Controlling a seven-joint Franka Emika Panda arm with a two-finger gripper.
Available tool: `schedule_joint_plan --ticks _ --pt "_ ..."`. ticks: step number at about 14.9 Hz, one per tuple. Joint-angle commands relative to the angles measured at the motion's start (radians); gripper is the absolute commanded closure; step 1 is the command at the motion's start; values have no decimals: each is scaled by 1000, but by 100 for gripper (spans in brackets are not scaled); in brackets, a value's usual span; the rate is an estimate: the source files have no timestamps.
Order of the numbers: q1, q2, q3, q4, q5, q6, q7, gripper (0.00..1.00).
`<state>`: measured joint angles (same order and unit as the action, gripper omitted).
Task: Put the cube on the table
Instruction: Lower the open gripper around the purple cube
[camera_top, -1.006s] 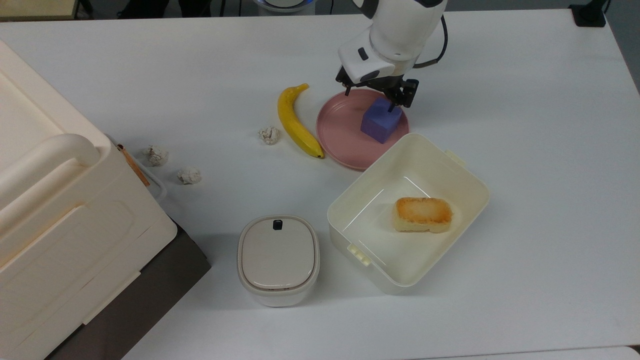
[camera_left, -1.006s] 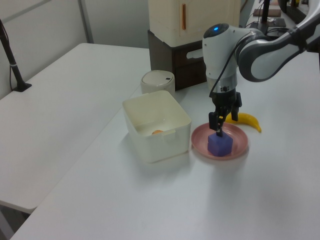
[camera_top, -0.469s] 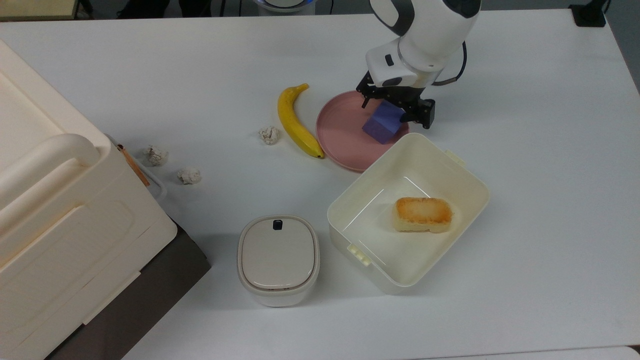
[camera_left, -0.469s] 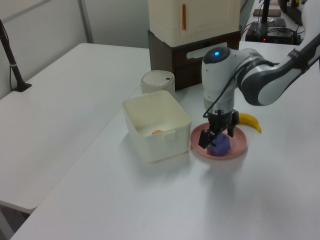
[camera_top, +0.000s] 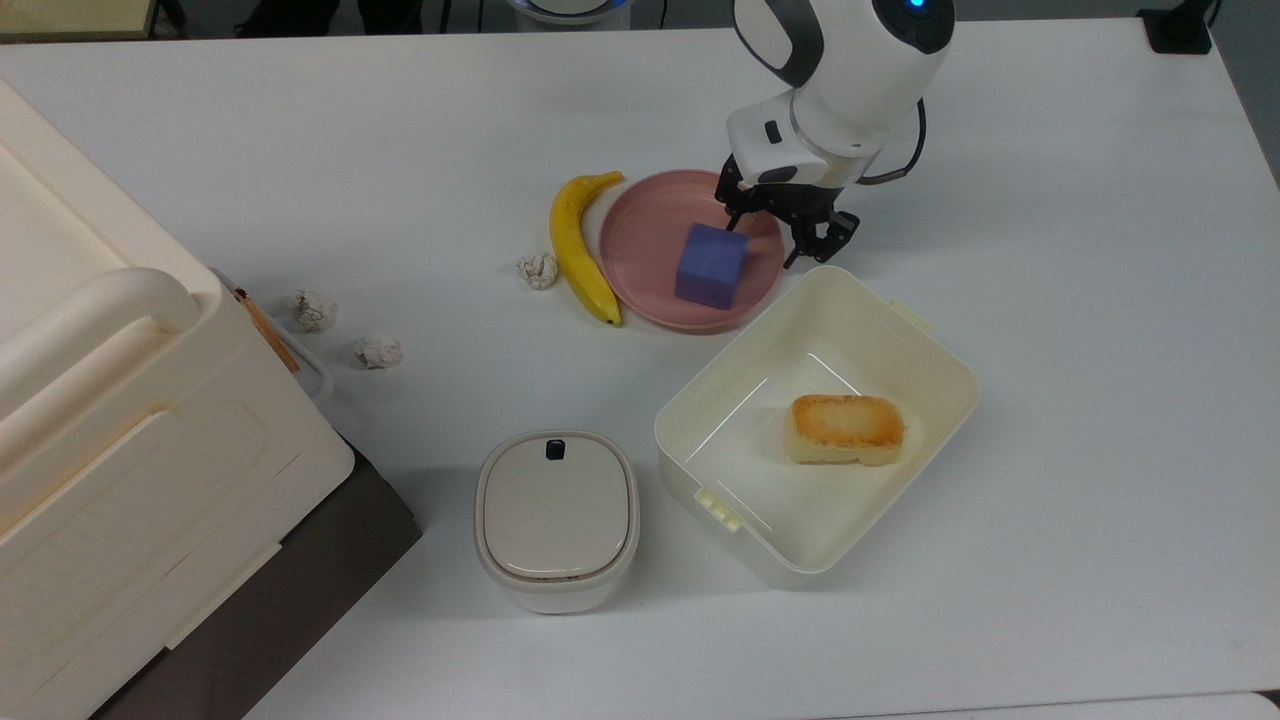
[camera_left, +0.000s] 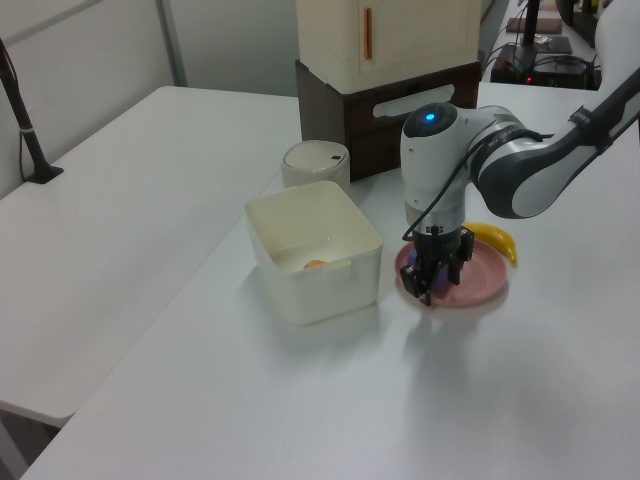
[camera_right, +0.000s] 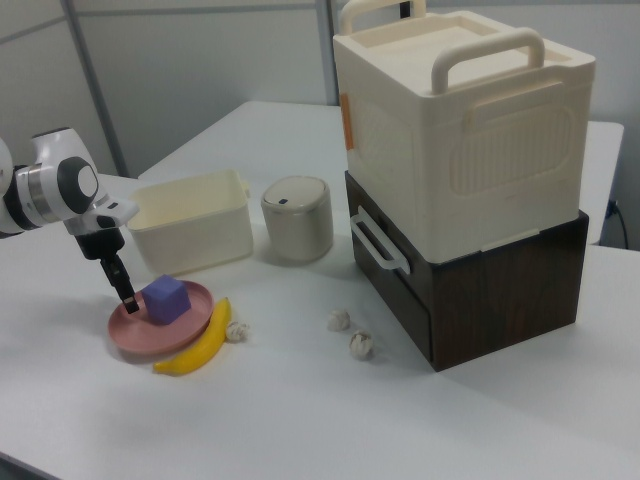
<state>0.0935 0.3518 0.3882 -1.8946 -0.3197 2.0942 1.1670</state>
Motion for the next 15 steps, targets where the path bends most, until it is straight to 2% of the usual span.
schedule_joint_plan --ticks 1,2,4,5,6,7,8,9,15 --pt "0 -5 -3 11 -18 14 25 69" --pt "-3 -5 -5 11 -18 14 25 69" --pt "-15 -11 -5 18 -18 14 22 75" --pt "-20 -11 -5 34 -18 10 20 74" --pt "-21 -13 -5 37 -13 10 22 60" --pt "-30 -17 -6 45 -9 4 23 33" --pt "-38 -20 -6 52 -7 -8 25 11" --pt "-40 -27 -6 54 -9 -22 25 1" --pt "-61 -57 -8 55 -50 -117 20 0"
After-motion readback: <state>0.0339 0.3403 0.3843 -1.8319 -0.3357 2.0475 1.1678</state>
